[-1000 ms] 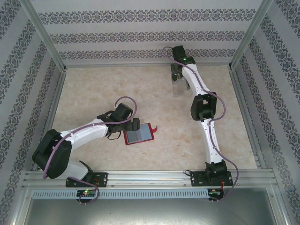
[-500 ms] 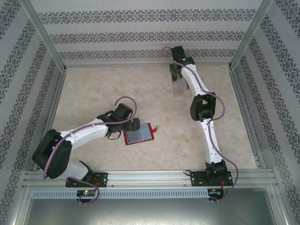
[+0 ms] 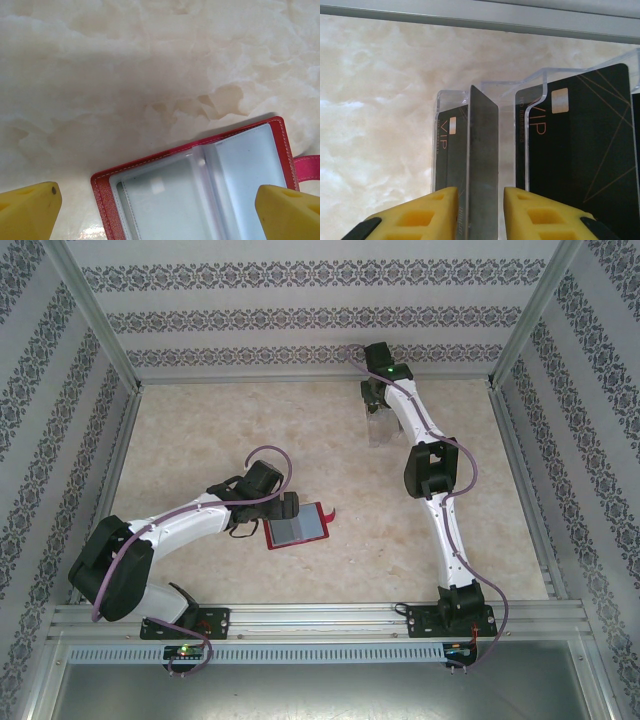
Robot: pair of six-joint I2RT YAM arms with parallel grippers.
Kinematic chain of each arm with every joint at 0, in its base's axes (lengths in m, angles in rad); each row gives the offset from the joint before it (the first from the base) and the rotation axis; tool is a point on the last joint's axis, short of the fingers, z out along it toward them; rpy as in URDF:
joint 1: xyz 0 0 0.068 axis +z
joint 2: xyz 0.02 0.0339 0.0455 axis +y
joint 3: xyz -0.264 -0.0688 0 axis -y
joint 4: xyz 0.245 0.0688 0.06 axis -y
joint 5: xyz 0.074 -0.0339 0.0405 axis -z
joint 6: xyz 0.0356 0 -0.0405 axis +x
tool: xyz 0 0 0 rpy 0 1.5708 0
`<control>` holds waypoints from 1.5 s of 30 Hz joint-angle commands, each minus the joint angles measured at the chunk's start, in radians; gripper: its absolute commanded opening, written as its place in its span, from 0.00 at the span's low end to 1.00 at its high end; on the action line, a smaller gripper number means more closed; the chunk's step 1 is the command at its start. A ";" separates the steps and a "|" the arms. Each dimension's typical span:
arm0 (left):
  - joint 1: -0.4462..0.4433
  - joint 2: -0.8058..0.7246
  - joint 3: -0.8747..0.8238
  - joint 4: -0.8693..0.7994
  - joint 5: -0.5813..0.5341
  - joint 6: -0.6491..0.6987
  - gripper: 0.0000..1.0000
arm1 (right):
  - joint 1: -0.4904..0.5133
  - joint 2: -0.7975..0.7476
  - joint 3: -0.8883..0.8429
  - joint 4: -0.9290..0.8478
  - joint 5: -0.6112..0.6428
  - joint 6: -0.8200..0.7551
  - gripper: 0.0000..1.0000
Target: Put the credit cards into the card holder
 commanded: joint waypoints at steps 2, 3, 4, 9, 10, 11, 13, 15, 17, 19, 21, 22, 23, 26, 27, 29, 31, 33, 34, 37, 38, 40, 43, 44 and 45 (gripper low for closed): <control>0.008 -0.001 0.005 0.005 -0.010 0.018 1.00 | 0.007 0.014 0.031 -0.010 0.008 0.013 0.30; 0.007 0.001 0.006 0.005 -0.009 0.019 1.00 | 0.006 0.014 0.030 -0.008 0.009 0.015 0.30; 0.008 0.003 0.007 0.005 -0.010 0.018 1.00 | 0.004 0.013 0.030 -0.006 0.010 0.015 0.28; 0.008 0.010 0.014 0.004 -0.007 0.019 1.00 | 0.002 0.013 0.034 -0.005 0.006 0.016 0.21; 0.008 0.009 0.015 0.005 -0.007 0.019 1.00 | 0.000 0.014 0.035 -0.004 0.007 0.016 0.19; 0.008 0.010 0.016 0.004 -0.007 0.019 1.00 | 0.002 0.014 0.034 -0.004 0.007 0.016 0.17; 0.008 0.011 0.016 0.003 -0.008 0.019 1.00 | 0.002 0.014 0.035 -0.004 0.005 0.016 0.13; 0.008 0.012 0.017 0.003 -0.007 0.019 1.00 | 0.002 0.012 0.034 -0.005 0.006 0.015 0.08; 0.007 0.011 0.016 0.003 -0.006 0.018 1.00 | 0.002 0.009 0.034 -0.005 0.009 0.009 0.03; 0.008 0.012 0.016 0.002 -0.007 0.018 1.00 | 0.002 0.004 0.034 -0.006 0.017 0.001 0.00; 0.008 0.012 0.016 0.002 -0.007 0.018 1.00 | -0.001 -0.009 0.029 -0.005 0.021 -0.004 0.00; 0.008 0.012 0.017 0.003 -0.005 0.015 1.00 | -0.002 -0.018 0.026 -0.004 0.022 -0.005 0.00; 0.008 0.012 0.018 0.003 -0.006 0.015 1.00 | -0.003 -0.027 0.025 -0.003 0.023 -0.004 0.00; 0.007 0.016 0.022 0.002 -0.006 0.016 1.00 | -0.002 -0.055 0.025 0.003 0.028 -0.011 0.00; 0.008 0.017 0.024 0.002 -0.005 0.016 1.00 | -0.004 -0.068 0.026 0.004 0.032 -0.012 0.00; 0.008 0.018 0.024 0.001 -0.006 0.015 1.00 | -0.003 -0.093 0.025 0.009 0.035 -0.017 0.00; 0.008 0.017 0.027 0.001 -0.007 0.014 1.00 | -0.004 -0.121 0.025 0.012 0.035 -0.021 0.00; 0.008 0.017 0.030 -0.001 -0.009 0.013 1.00 | -0.006 -0.143 0.025 0.016 0.032 -0.020 0.00; 0.008 0.016 0.030 -0.001 -0.009 0.012 1.00 | -0.006 -0.156 0.025 0.015 0.030 -0.019 0.00; 0.008 0.012 0.033 -0.006 -0.013 0.012 1.00 | -0.006 -0.181 0.023 0.016 0.026 -0.016 0.00; 0.008 0.011 0.034 -0.008 -0.016 0.013 1.00 | -0.006 -0.188 0.020 0.015 0.020 -0.015 0.00; 0.008 0.005 0.039 -0.021 -0.027 0.021 1.00 | -0.003 -0.208 0.012 0.006 0.003 -0.005 0.00; 0.010 -0.010 0.047 -0.042 -0.046 0.030 1.00 | 0.013 -0.257 -0.024 0.010 -0.021 0.004 0.00; 0.011 -0.014 0.048 -0.047 -0.049 0.032 1.00 | 0.020 -0.276 -0.036 0.011 -0.030 0.009 0.00; 0.013 -0.019 0.050 -0.053 -0.051 0.035 1.00 | 0.028 -0.300 -0.054 0.012 -0.044 0.018 0.00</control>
